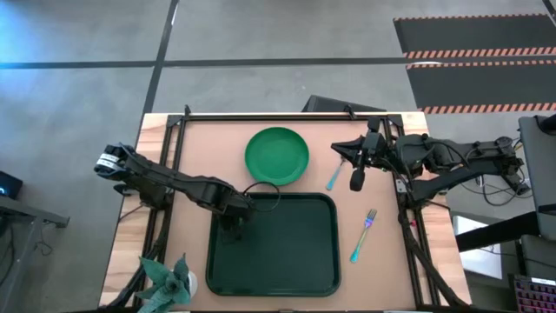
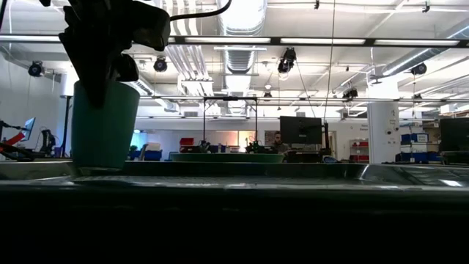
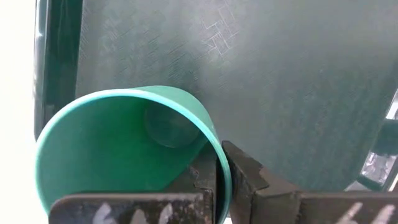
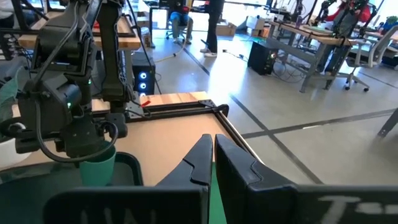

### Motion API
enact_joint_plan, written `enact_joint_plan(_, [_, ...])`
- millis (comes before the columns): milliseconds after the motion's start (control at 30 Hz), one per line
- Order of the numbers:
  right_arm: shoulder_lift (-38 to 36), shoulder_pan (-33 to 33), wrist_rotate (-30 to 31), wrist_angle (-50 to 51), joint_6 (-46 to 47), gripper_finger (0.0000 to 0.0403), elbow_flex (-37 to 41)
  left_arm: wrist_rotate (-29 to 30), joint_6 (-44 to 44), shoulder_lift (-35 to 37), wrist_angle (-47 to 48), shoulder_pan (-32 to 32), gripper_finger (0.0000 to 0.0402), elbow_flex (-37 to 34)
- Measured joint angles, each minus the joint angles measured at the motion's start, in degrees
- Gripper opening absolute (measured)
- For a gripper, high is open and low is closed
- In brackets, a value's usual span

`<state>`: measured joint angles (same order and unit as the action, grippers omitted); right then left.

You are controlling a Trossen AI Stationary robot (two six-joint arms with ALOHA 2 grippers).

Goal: Pick and place plate/cup/fork/spoon on tray
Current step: Put the green cup on the dark green tray

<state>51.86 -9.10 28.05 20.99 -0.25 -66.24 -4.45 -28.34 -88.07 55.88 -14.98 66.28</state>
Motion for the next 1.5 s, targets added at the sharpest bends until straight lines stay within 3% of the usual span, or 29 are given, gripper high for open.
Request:
enact_joint_plan(733, [0.07, 0.00, 0.01, 0.11, 0.04, 0.0009, 0.00, -1.11, -1.53, -0.11, 0.00, -0.13, 0.0000, -0.06])
enact_joint_plan(967, [0.07, 0.00, 0.00, 0.21, 0.02, 0.0009, 0.02, -1.09, -1.25, -3.03, -0.03, -0.15, 0.0000, -0.12])
enact_joint_plan(1233, [0.07, 0.00, 0.00, 0.35, -0.53, 0.0009, 0.02, 3.03, 0.17, -4.98, -0.31, -0.20, 0.0000, 0.07])
enact_joint_plan(1500, [0.07, 0.00, 0.00, 1.03, -0.42, 0.0009, 0.02, 3.24, 0.15, -4.57, -1.00, -0.13, 0.0006, 0.25])
